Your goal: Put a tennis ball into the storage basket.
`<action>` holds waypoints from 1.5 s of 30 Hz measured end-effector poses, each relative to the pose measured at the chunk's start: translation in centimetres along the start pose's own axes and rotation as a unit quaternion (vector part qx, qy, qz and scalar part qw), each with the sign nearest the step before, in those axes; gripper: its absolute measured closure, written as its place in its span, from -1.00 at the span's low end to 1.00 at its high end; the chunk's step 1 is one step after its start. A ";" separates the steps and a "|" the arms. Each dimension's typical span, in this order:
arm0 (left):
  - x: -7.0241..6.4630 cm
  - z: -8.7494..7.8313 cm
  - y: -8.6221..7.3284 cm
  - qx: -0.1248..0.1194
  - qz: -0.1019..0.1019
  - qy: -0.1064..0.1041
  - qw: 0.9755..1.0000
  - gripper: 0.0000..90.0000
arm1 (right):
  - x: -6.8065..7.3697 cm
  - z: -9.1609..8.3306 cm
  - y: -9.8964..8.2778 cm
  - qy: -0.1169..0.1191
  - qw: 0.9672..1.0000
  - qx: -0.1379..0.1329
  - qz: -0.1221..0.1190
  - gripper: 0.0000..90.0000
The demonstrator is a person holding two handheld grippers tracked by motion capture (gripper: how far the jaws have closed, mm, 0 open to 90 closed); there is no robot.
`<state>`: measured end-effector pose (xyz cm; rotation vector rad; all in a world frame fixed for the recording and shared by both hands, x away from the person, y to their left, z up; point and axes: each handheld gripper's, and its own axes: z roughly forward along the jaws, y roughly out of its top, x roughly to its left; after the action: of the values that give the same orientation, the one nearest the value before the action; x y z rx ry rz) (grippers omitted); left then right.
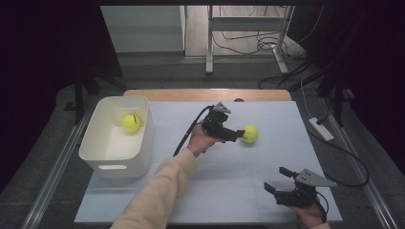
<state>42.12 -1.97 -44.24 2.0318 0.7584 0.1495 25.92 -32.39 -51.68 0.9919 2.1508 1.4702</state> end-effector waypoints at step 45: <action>0.2 5.0 0.4 0.022 -0.009 -0.001 1.000 -0.83 | -0.1 -0.4 -0.2 -0.006 1.000 0.003 0.004 -0.76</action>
<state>44.42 -5.67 -46.72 2.0654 0.7846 0.1204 25.72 -32.78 -51.70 1.0104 2.1455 1.4588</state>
